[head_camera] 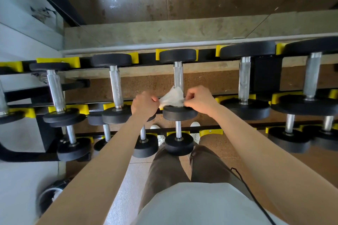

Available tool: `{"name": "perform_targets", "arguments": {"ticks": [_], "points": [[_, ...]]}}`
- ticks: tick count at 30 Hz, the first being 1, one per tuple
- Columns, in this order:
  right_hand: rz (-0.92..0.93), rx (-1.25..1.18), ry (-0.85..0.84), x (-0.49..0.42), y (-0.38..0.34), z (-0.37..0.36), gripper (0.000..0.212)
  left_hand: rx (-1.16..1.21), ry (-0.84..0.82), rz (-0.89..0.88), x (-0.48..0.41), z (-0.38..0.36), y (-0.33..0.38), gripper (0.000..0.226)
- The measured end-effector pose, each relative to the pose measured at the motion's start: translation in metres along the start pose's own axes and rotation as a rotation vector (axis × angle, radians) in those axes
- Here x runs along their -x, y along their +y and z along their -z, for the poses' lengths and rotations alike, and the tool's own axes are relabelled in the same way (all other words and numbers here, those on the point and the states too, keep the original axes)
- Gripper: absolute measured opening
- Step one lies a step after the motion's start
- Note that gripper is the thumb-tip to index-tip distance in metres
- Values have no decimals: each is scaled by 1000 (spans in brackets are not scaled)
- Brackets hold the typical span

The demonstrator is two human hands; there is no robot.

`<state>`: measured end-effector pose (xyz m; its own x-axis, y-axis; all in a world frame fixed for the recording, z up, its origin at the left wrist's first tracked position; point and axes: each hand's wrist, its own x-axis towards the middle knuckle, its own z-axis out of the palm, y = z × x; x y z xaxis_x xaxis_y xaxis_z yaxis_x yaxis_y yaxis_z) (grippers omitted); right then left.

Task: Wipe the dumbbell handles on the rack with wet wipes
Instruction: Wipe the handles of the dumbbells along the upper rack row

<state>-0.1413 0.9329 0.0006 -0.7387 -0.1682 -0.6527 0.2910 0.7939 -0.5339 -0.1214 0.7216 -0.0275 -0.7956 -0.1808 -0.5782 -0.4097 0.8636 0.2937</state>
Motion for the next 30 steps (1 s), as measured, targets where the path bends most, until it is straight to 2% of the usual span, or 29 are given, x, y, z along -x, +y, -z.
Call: {"name": "perform_targets", "arguments": {"ticks": [2, 3, 6, 10, 13, 16, 19, 22, 24, 26, 28, 30], "points": [[-66, -63, 101, 0, 10, 4, 6, 125, -42, -94, -1, 1, 6, 10], [-132, -169, 167, -1, 16, 9, 6, 197, -64, -154, 1, 4, 12, 9], [-314, -675, 319, 0, 28, 31, 8, 346, -66, -274, 3, 11, 30, 10], [-339, -1194, 407, -7, 32, 61, 13, 722, -68, -137, -6, 17, 37, 8], [-264, -1273, 365, -16, 30, 64, 18, 853, -83, -8, -15, 21, 42, 10], [-232, -1383, 181, -26, 15, 53, 30, 1036, -148, 96, -26, 20, 51, 13], [-220, -1561, 37, -37, -4, 38, 26, 1120, -244, 176, -43, 12, 57, 25], [-237, -1733, -3, -47, -16, 22, 13, 1133, -423, 298, -52, 7, 63, 35], [-239, -1788, 7, -51, -16, 16, 12, 991, -483, 312, -53, 8, 68, 35], [-209, -1727, 4, -52, -14, 17, 14, 868, -385, 291, -53, 12, 65, 19], [-206, -1619, 6, -53, -15, 20, 18, 1035, -245, 241, -53, 15, 53, 7], [-234, -1570, 28, -53, -18, 22, 19, 1288, -137, 162, -46, 22, 44, 8]]}}
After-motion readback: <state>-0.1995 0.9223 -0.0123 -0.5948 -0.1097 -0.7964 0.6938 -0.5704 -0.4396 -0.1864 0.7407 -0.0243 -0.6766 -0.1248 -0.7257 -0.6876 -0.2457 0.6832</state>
